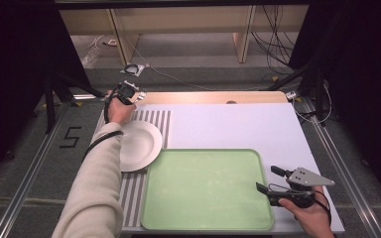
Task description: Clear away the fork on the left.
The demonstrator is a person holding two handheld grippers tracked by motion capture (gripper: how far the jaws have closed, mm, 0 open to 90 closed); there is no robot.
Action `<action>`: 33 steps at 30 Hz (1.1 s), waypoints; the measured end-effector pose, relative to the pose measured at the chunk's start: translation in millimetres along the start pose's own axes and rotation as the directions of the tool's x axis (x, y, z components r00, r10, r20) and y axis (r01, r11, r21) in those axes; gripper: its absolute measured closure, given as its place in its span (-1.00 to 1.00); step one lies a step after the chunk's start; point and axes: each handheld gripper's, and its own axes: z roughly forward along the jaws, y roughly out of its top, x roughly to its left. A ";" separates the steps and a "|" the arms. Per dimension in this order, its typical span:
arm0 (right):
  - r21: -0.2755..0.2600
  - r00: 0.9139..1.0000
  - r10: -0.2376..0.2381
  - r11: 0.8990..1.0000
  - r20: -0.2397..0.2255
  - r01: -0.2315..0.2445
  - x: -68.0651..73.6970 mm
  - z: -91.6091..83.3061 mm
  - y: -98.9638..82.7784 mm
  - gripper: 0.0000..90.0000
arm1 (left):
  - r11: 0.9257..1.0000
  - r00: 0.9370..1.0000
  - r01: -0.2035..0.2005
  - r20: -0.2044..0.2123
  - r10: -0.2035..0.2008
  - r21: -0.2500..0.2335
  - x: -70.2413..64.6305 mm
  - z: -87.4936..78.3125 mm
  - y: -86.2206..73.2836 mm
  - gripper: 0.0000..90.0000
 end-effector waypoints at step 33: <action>-0.008 1.000 -0.008 1.000 0.001 0.008 1.7 0.3 1.1 -0.58 | 0.993 0.998 0.018 0.060 -0.011 -0.115 -33.0 -63.8 -13.0 0.72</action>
